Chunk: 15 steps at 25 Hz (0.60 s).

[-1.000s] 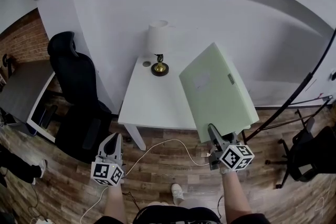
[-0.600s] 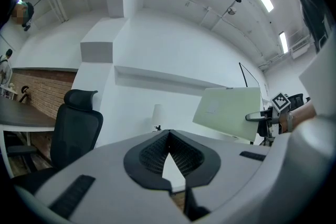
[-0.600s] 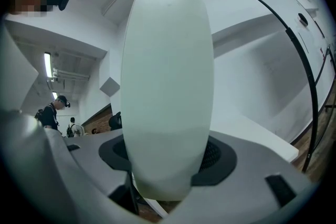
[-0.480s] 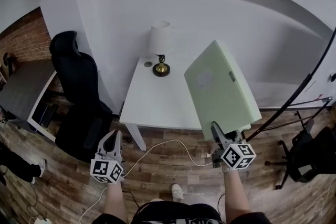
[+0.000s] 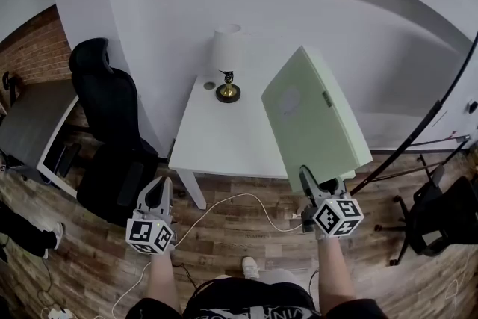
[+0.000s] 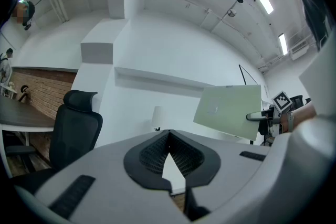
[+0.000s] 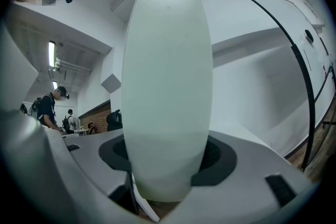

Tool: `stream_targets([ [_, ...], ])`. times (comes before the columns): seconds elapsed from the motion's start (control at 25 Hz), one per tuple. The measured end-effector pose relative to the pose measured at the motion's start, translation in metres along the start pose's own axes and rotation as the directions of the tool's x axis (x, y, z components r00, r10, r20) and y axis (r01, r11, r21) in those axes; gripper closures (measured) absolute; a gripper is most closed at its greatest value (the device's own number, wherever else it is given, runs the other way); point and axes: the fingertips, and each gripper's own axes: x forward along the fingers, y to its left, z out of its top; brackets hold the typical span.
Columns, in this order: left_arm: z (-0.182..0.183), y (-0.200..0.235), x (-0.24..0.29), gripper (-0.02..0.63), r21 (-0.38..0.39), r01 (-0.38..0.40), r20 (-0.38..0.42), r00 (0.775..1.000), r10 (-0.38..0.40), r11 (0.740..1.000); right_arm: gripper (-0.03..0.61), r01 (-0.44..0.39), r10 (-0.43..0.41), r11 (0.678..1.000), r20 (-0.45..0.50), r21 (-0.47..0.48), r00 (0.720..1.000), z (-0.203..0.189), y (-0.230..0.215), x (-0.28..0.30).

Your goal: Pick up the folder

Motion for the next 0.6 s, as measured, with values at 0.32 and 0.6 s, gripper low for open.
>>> stream_targets([
  [0.32,0.0022,0.0033,-0.0032,0.601,-0.003,-0.001,0.005,1.0,0.001,1.0,0.283,0.013,-0.013,1.0,0.008,-0.006,1.0,0.0021,0.0028,-0.0043],
  [0.6,0.001,0.0056,-0.0011,0.601,-0.008,0.002,0.003,1.0,-0.002,1.0,0.283,0.023,-0.023,0.999,0.002,-0.024,1.0,0.0008,0.0041,-0.004],
])
